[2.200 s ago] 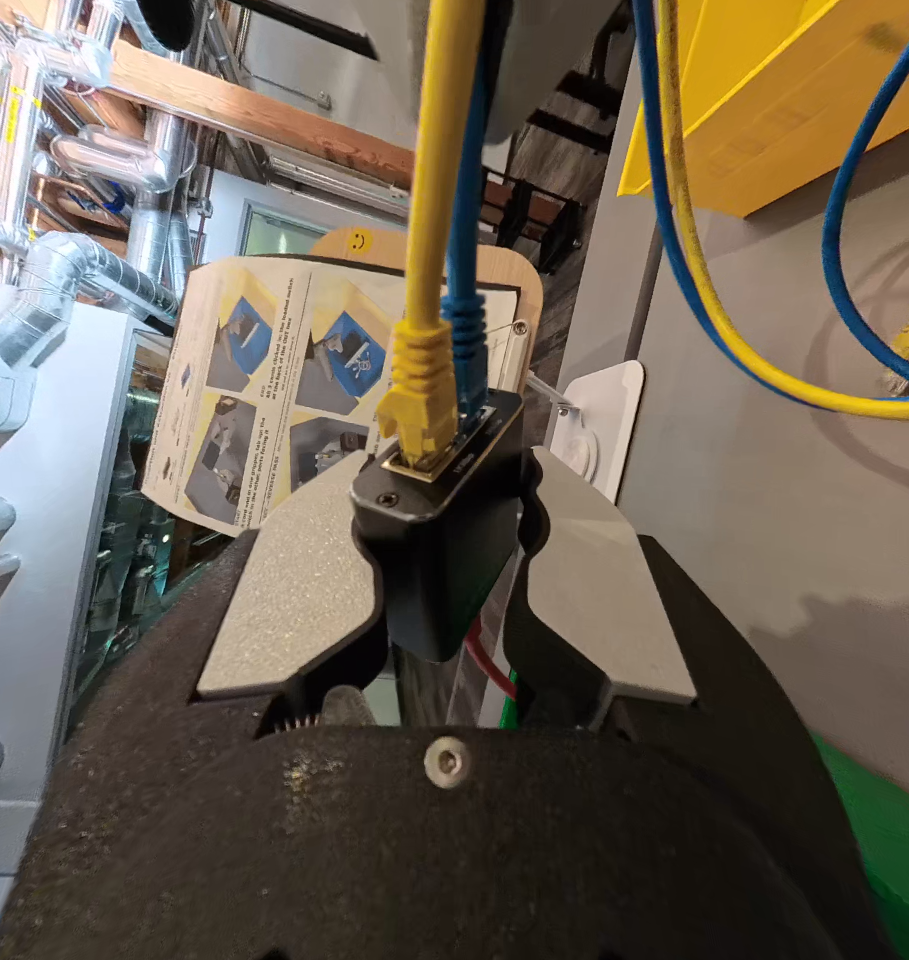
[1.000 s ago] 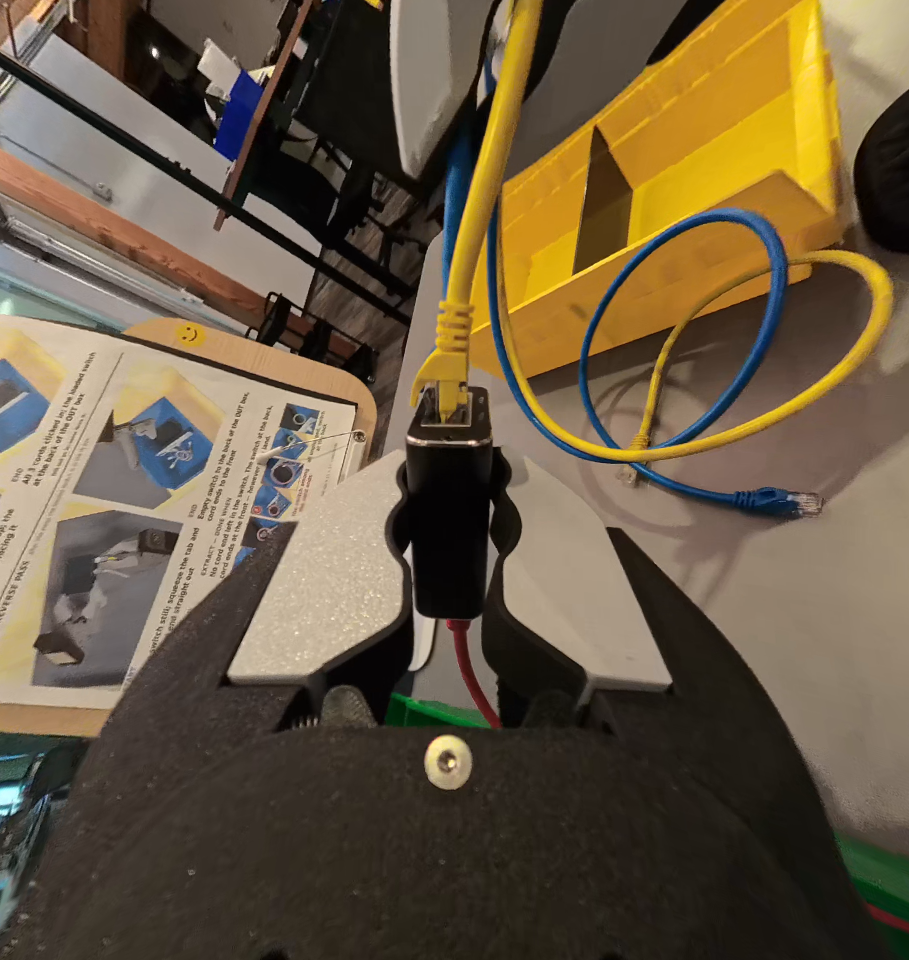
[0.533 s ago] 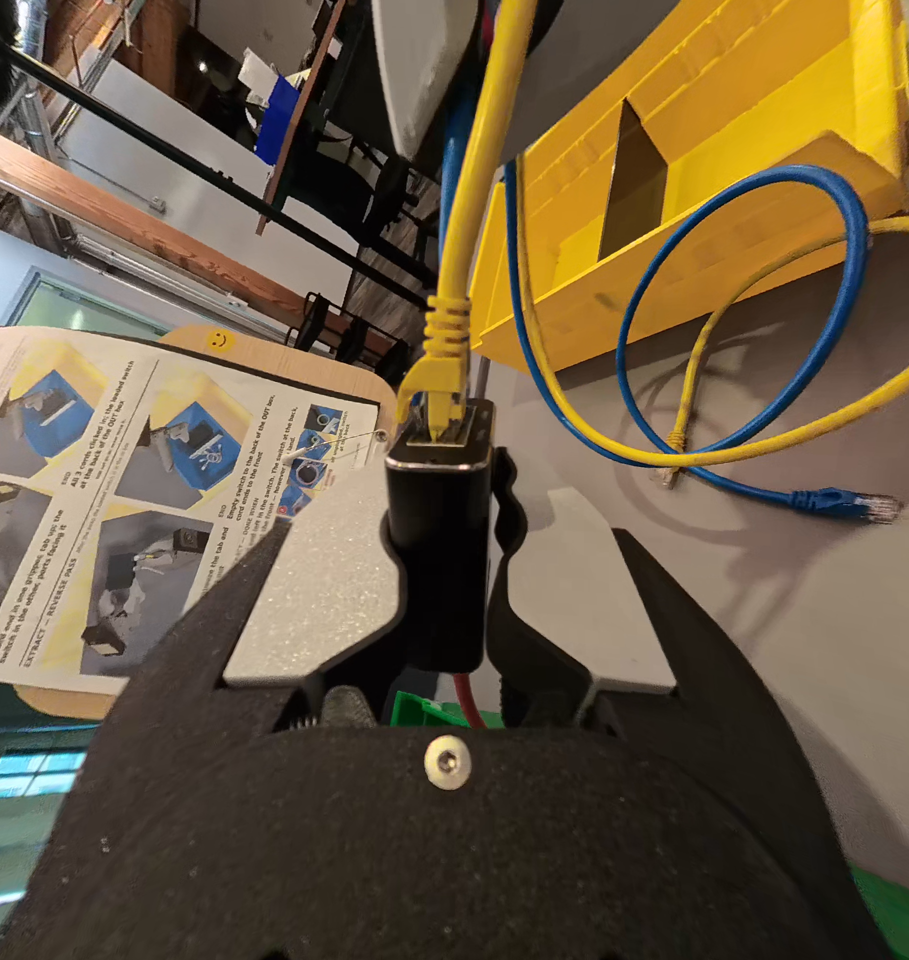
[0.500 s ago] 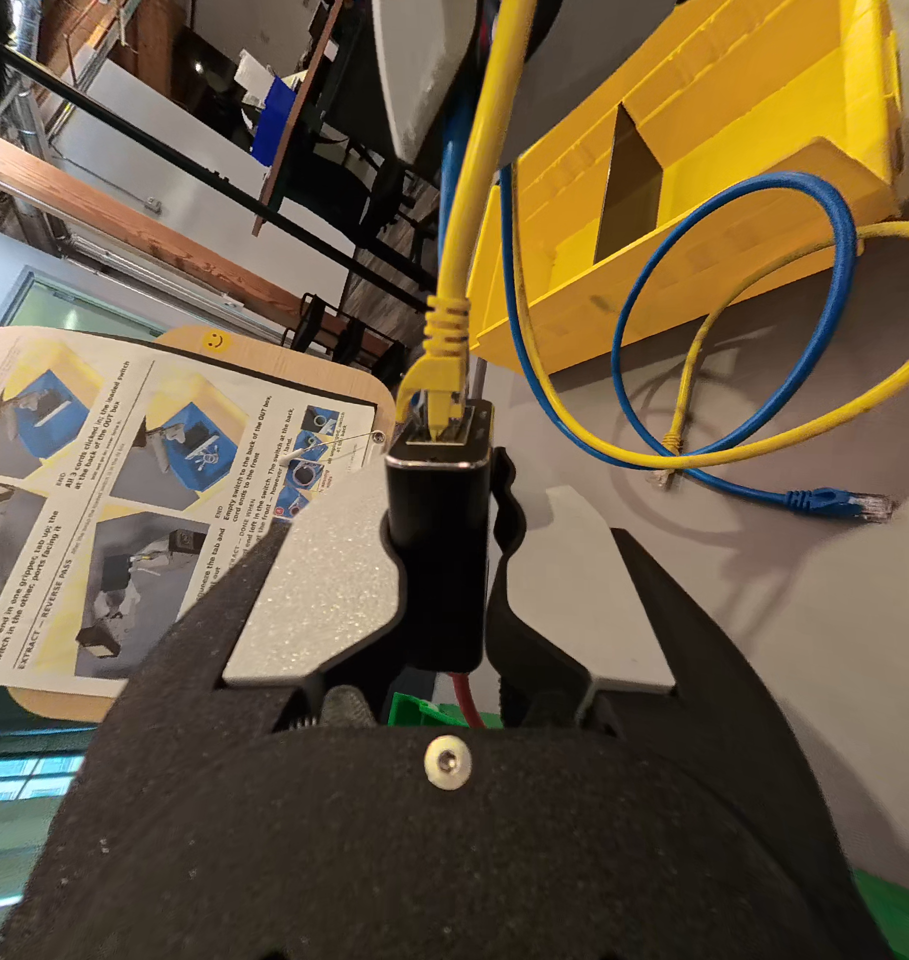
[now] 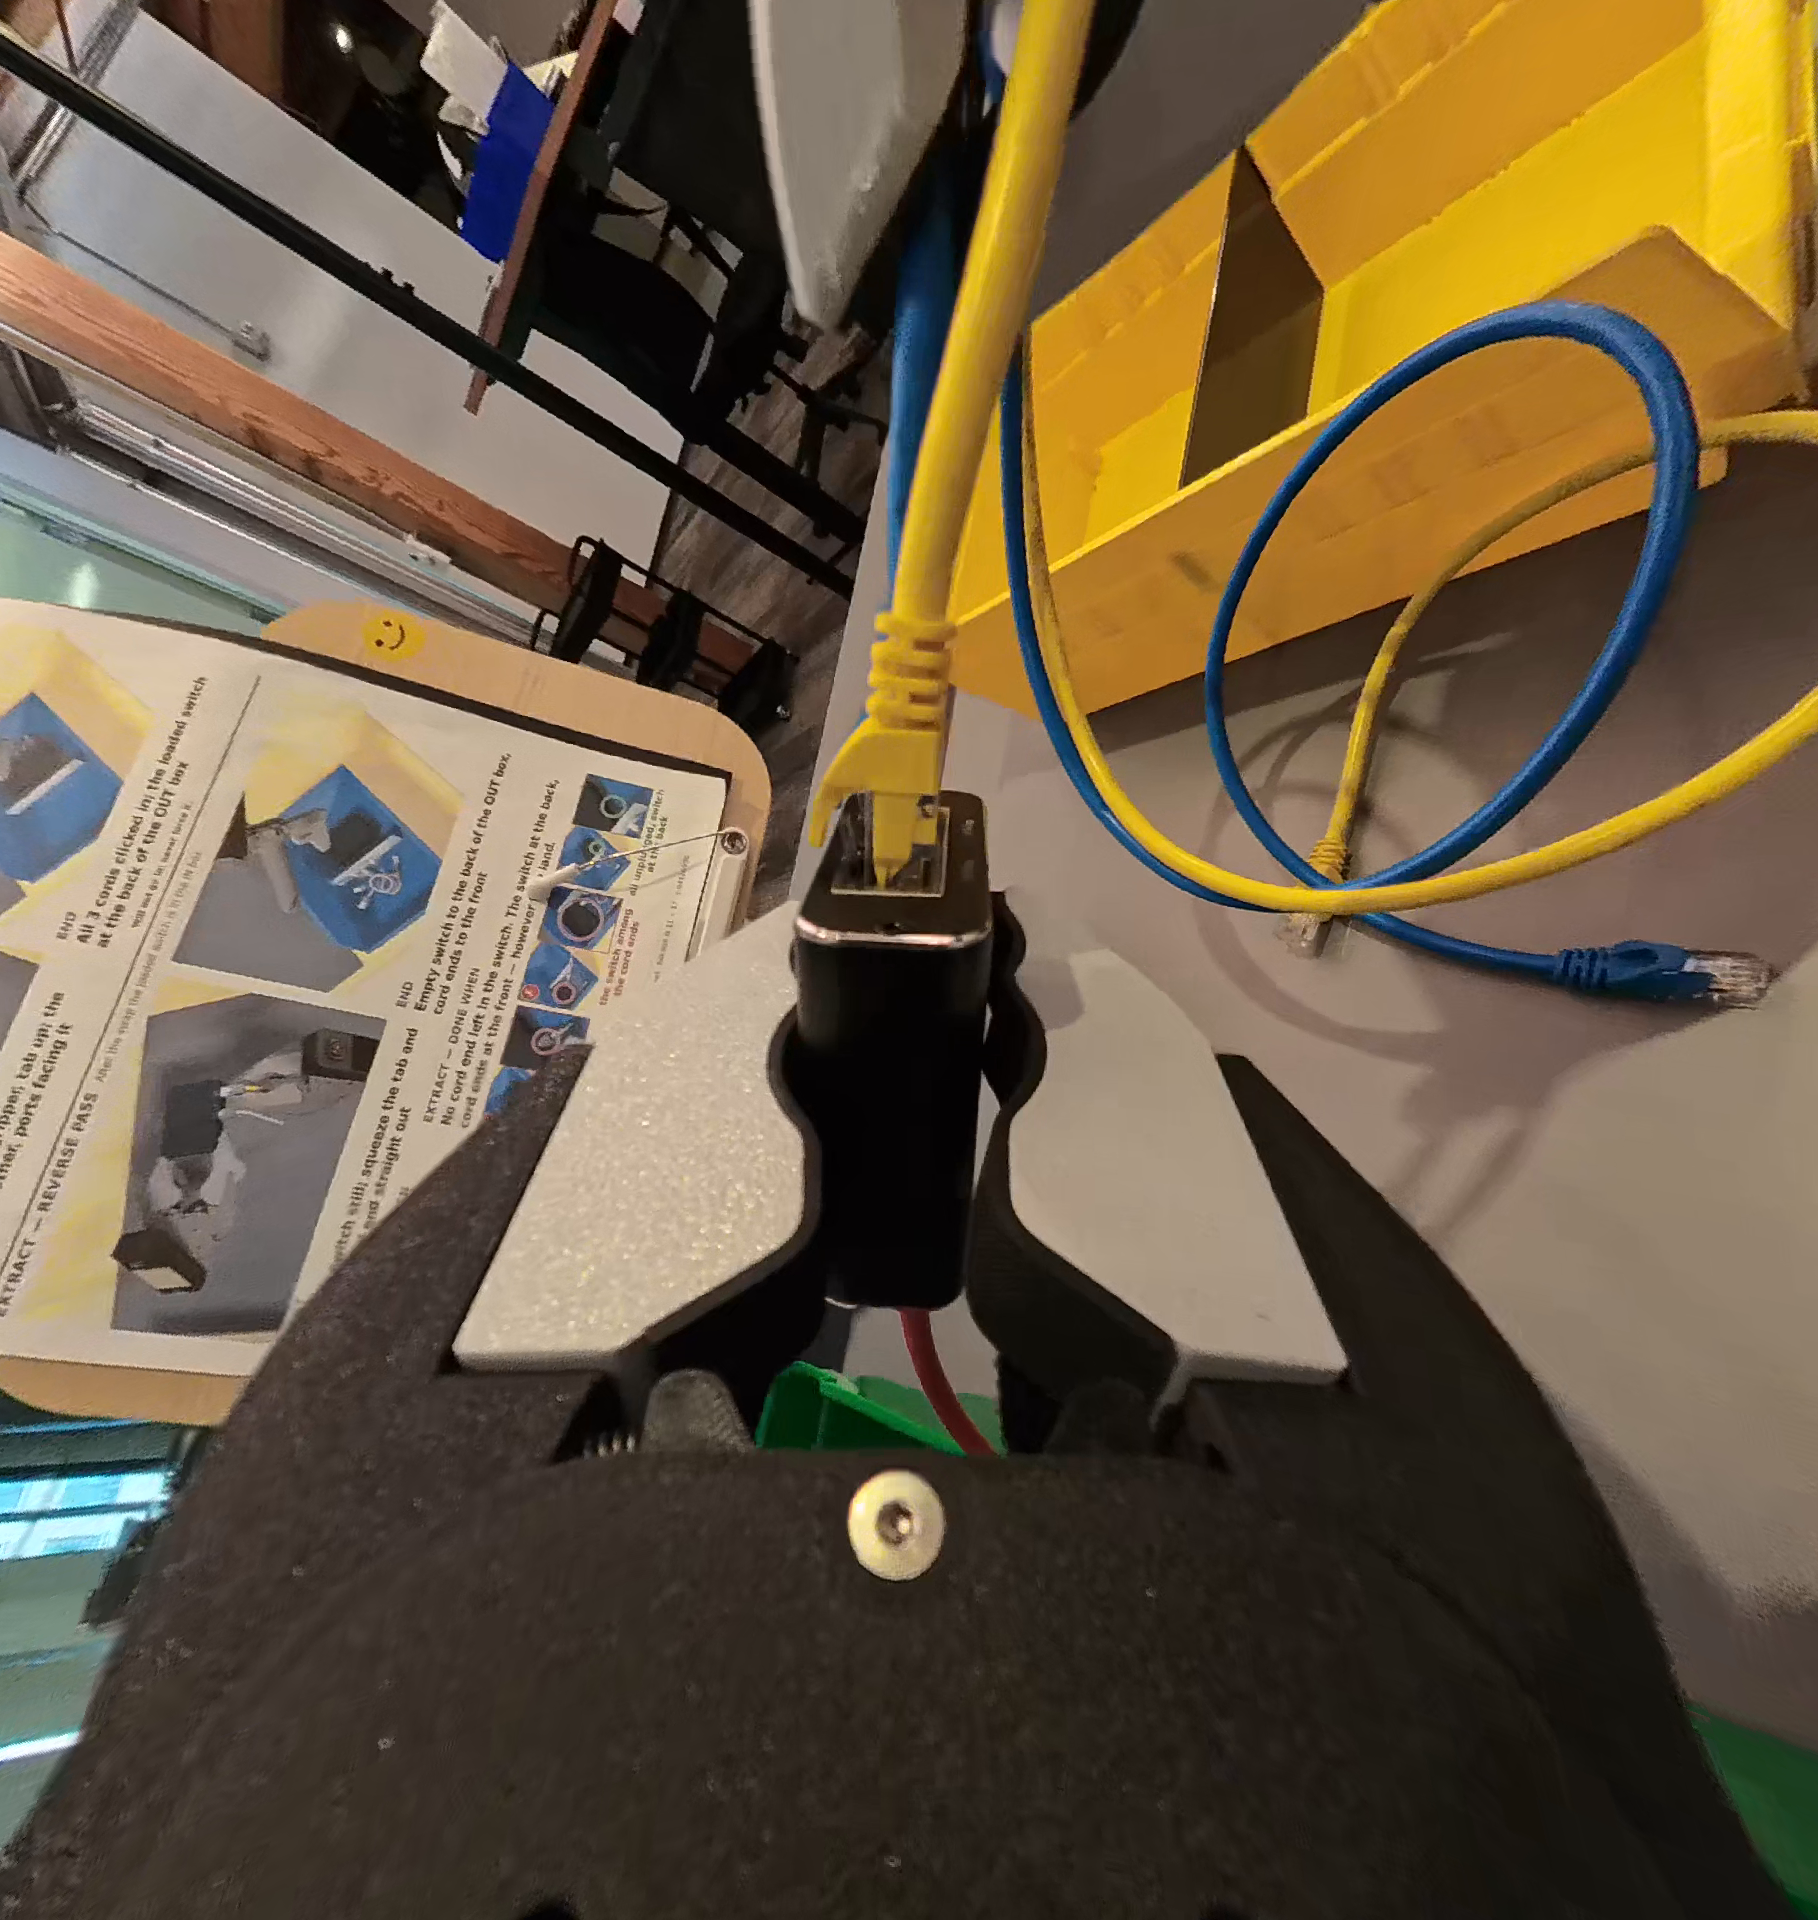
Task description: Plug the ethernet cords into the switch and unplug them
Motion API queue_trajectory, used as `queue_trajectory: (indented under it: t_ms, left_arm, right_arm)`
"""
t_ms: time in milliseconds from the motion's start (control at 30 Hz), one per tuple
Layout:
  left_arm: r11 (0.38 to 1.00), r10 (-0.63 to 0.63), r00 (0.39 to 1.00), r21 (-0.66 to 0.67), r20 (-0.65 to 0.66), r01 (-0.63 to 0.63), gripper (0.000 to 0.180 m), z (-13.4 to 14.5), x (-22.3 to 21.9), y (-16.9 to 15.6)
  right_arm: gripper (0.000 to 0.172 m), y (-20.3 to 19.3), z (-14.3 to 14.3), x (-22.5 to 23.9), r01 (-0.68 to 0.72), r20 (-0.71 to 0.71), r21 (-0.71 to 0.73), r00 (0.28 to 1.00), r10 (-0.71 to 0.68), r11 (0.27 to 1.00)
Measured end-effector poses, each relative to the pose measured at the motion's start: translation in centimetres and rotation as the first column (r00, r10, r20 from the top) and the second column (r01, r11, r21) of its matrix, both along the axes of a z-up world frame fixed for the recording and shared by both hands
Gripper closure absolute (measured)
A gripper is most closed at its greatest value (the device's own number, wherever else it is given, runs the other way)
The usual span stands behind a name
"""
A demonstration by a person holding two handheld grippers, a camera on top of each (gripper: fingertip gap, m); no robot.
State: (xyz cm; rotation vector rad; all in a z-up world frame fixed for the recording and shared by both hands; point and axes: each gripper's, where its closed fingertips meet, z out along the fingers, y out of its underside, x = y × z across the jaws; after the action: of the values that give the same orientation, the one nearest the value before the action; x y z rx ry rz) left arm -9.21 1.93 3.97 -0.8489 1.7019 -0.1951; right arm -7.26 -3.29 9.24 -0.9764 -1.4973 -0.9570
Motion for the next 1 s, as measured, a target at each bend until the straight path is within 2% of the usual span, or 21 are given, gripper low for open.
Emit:
queue_trajectory:
  t_ms: [267, 400, 567, 833, 1000]
  left_arm:
    - [0.988, 0.060, 0.997, 0.142, 0.046, -0.066, 0.154, 1.2, 0.1, 0.8]
    - [0.961, 0.125, 0.990, 0.240, 0.066, -0.137, 0.154, 1.9, -0.3, 1.7]
    - [0.923, 0.201, 0.976, 0.317, 0.080, -0.216, 0.154, 2.6, -0.8, 2.6]
    - [0.883, 0.217, 0.974, 0.411, 0.068, -0.226, 0.154, 2.3, -0.3, 2.3]
    - [0.873, 0.226, 0.973, 0.433, 0.049, -0.224, 0.154, 2.1, -0.1, 2.2]
  right_arm:
    - [0.162, 0.4, 0.4, 0.4, 0.019, -0.061, -0.002, 0.998, -0.019, 1.000]
    - [0.144, 0.9, 1.0, 0.3, 0.013, -0.189, -0.028, 0.982, -0.018, 1.000]
    - [0.136, 1.0, 0.8, -1.7, -0.036, -0.256, -0.057, 0.967, 0.020, 0.998]
    - [0.138, 1.2, -1.0, -4.8, -0.079, -0.246, -0.113, 0.968, 0.049, 0.990]
    - [0.152, 1.9, -1.6, -3.8, -0.028, -0.231, -0.145, 0.973, -0.006, 0.989]
